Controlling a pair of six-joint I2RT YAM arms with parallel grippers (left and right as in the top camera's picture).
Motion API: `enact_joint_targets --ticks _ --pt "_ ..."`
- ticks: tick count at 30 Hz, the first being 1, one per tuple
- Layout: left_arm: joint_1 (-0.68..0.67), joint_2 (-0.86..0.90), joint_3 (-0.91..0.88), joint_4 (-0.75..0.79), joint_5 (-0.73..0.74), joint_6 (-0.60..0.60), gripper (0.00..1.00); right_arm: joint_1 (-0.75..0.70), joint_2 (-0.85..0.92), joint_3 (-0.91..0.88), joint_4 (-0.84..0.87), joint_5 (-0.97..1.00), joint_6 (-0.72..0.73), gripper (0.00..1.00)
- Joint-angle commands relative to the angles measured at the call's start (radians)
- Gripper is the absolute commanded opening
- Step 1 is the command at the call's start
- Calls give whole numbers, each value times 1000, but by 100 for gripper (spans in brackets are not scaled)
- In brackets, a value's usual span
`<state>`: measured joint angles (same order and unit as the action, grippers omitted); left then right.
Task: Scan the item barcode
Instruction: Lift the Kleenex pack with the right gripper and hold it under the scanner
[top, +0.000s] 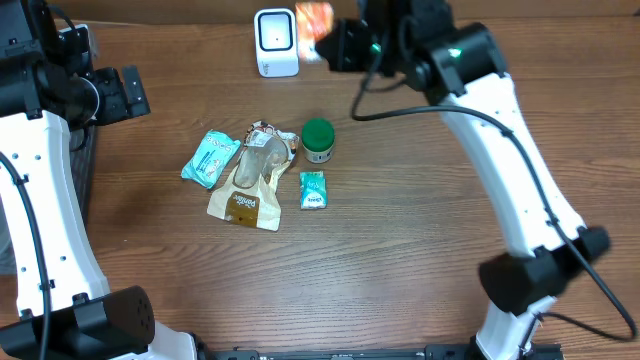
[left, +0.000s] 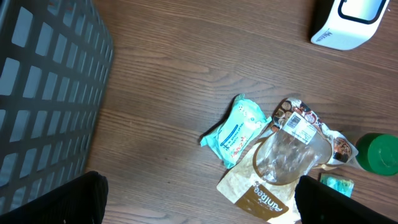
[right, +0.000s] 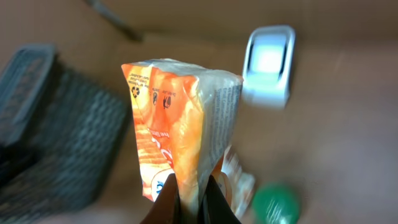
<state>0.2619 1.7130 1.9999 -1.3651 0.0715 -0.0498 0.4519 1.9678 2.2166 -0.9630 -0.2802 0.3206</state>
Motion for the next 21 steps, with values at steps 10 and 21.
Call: enact_joint_targets --ticks 10,21 --pt "-7 0 11 1 7 -9 100 162 372 47 500 676 -463 4" --pt "-7 0 11 1 7 -9 100 138 551 46 885 698 -942 4"
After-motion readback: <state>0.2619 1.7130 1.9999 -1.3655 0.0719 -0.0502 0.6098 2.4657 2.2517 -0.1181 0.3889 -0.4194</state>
